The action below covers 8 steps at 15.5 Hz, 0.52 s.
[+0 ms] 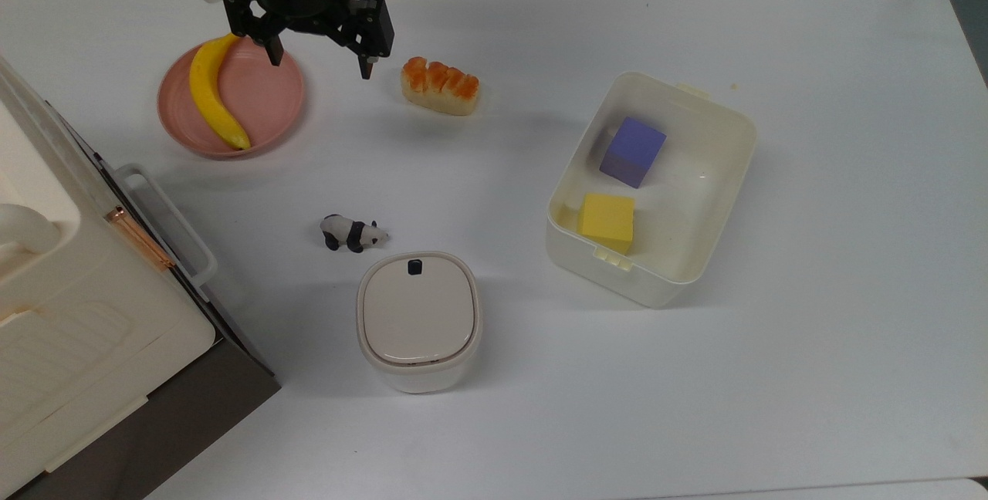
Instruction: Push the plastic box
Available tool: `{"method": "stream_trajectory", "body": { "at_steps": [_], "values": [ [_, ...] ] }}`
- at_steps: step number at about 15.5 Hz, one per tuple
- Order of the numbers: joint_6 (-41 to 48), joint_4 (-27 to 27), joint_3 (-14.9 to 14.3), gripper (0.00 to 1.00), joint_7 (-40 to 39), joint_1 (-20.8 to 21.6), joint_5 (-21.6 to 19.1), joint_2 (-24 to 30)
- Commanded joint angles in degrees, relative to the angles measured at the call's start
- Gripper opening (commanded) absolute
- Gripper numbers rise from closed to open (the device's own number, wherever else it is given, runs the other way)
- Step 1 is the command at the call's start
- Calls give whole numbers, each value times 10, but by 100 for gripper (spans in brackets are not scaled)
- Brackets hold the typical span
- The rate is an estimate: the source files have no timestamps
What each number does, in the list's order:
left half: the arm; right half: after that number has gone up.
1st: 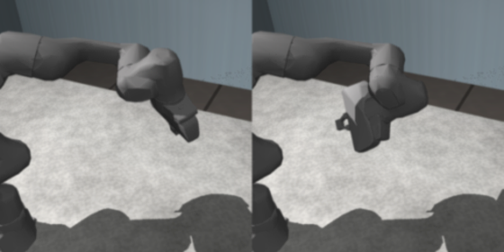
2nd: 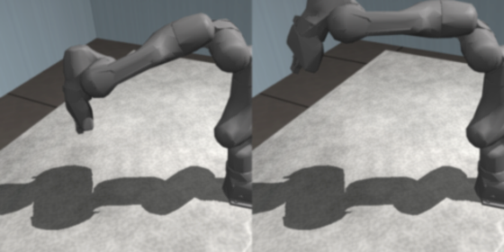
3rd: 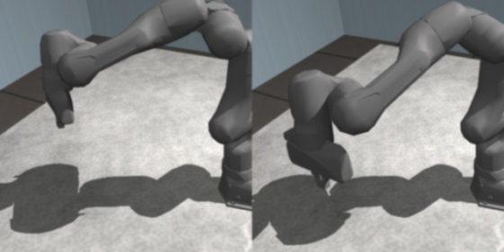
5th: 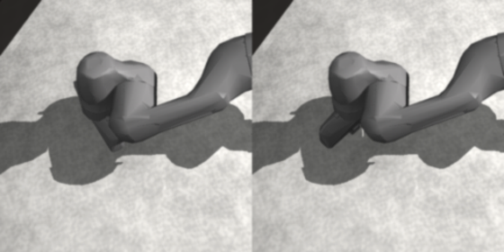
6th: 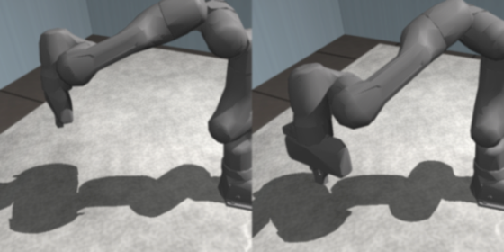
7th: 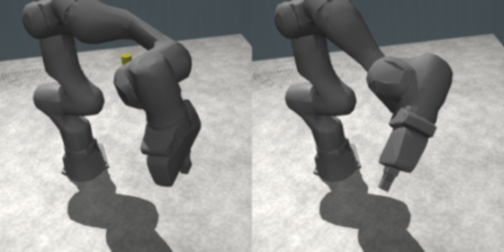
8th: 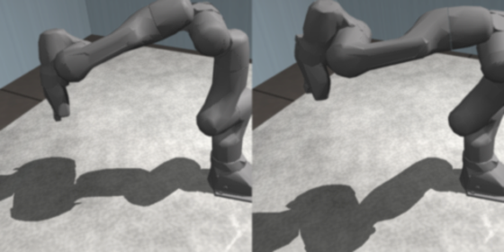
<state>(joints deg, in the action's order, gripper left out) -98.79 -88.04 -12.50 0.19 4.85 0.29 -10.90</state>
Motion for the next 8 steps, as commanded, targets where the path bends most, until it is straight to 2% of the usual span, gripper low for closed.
{"method": "stream_trajectory", "body": {
  "at_steps": [1,8],
  "values": [
    [17,-13,0,100,-11,0,6,17],
    [18,-11,-2,100,-5,-1,2,18]
  ]
}}
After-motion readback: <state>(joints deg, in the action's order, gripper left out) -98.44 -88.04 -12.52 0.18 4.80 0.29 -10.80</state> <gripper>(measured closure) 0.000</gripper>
